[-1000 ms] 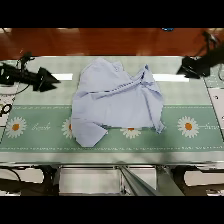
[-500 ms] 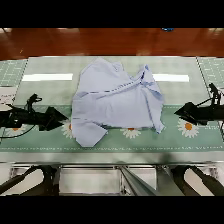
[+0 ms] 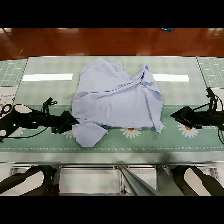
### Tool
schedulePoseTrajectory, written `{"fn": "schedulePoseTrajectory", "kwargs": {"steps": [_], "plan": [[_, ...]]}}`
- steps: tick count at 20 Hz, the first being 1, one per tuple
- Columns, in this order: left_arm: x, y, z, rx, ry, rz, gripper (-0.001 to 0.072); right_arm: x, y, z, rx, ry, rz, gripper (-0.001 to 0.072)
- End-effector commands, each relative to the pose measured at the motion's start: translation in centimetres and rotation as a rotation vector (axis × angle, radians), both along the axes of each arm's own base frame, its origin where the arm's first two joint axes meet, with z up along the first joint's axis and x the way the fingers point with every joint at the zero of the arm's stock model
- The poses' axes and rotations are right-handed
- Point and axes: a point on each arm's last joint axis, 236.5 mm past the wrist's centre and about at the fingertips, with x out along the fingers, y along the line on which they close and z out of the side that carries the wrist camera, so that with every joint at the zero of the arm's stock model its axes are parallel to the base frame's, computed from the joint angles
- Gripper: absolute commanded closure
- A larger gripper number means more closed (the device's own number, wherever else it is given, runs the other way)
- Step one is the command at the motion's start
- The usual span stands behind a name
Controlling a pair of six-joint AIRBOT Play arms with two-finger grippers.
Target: Fold the shirts.
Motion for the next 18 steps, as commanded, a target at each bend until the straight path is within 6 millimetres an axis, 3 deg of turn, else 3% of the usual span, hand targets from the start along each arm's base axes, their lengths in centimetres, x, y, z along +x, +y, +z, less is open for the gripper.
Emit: {"fn": "schedulePoseTrajectory", "kwargs": {"steps": [1,2,8,13,18], "plan": [[0.2,-0.6,-1.0,0.017,-0.017,-0.07,0.0655,-0.1,0.1,0.0,-0.001,-0.01,0.019,0.0295],[0.5,-0.6,-0.7,0.019,-0.049,-0.098,0.0688,-0.2,0.1,-0.1,-0.008,-0.01,0.026,0.0295],[2.3,-0.8,1.3,0.001,-0.106,-0.136,0.0688,-0.7,-0.4,-1.8,-0.026,0.036,0.051,0.0292],[2.1,-0.9,1.4,-0.004,-0.101,-0.141,0.0687,-1.0,1.5,-4.8,0.123,0.147,0.081,0.0293],[2.4,-1.7,1.8,-0.029,-0.102,-0.126,0.0687,2.0,1.5,-6.4,0.207,0.153,0.008,0.0293]]}}
